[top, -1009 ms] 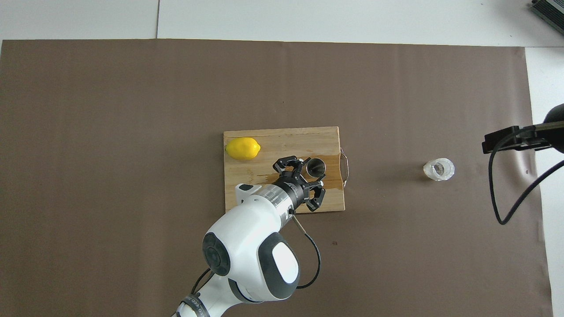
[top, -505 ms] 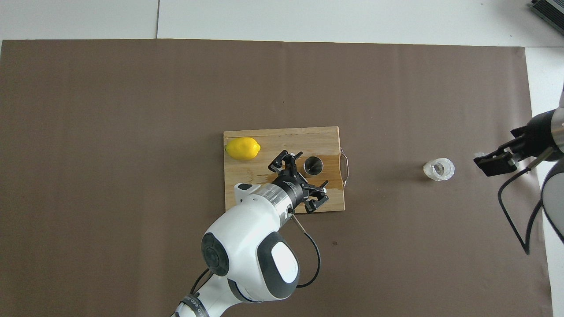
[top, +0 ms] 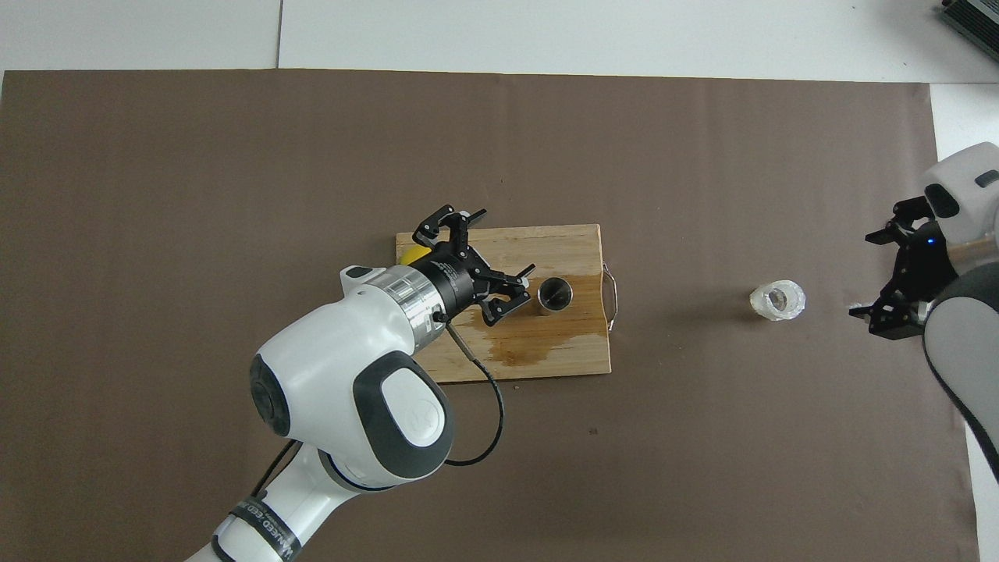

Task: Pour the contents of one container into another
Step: 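Set the metal cup on the board while the right gripper reaches the white cup, then withdraw the left gripper while the right gripper grasps the white cup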

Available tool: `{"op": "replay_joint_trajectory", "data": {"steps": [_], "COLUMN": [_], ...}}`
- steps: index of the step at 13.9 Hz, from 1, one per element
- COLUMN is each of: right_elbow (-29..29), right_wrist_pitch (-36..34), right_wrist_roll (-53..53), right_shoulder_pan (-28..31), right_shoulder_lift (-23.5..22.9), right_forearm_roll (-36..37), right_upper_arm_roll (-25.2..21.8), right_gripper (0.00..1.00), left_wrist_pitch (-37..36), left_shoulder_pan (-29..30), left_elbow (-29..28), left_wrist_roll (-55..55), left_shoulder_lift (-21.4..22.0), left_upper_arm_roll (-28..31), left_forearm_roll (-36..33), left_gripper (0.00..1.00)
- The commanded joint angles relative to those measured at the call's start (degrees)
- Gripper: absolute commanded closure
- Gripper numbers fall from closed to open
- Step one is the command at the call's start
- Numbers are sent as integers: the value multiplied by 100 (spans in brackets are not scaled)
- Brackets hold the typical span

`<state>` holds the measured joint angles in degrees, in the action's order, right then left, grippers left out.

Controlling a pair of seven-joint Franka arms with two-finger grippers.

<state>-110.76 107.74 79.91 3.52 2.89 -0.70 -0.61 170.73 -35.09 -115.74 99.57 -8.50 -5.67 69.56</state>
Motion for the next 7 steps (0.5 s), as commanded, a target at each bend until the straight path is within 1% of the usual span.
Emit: {"op": "replay_joint_trajectory", "data": {"steps": [1, 2, 3, 5, 6, 7], "right_elbow": [-629, -788, -902, -1175, -1306, -1430], "right_wrist_pitch": [649, 791, 897, 1405, 1617, 1784], "right_wrist_roll": [1251, 1655, 2068, 2895, 3160, 3354], "right_shoulder_pan": [263, 350, 525, 659, 667, 676], "right_shoulder_lift": [-33, -138, -287, -446, -525, -605], "right_forearm_roll": [-228, -298, -560, -913, -992, -1115], "right_upper_arm_roll": [43, 43, 43, 43, 43, 43], "right_gripper": [0, 0, 0, 0, 0, 0], "left_wrist_pitch": [-854, -1205, -1591, -2260, -2516, -2614], "left_shoulder_pan": [650, 931, 1203, 1626, 1785, 1917], "left_elbow": [147, 261, 445, 832, 903, 947], "left_wrist_roll": [-122, -139, -148, -209, -288, -367], "left_shoulder_lift": [304, 340, 332, 270, 270, 279], "left_upper_arm_roll": [-22, -22, -22, -30, -30, -30], "left_forearm_roll": [-809, -1257, -1844, -3101, -3559, -3886], "left_gripper": [0, 0, 0, 0, 0, 0]}}
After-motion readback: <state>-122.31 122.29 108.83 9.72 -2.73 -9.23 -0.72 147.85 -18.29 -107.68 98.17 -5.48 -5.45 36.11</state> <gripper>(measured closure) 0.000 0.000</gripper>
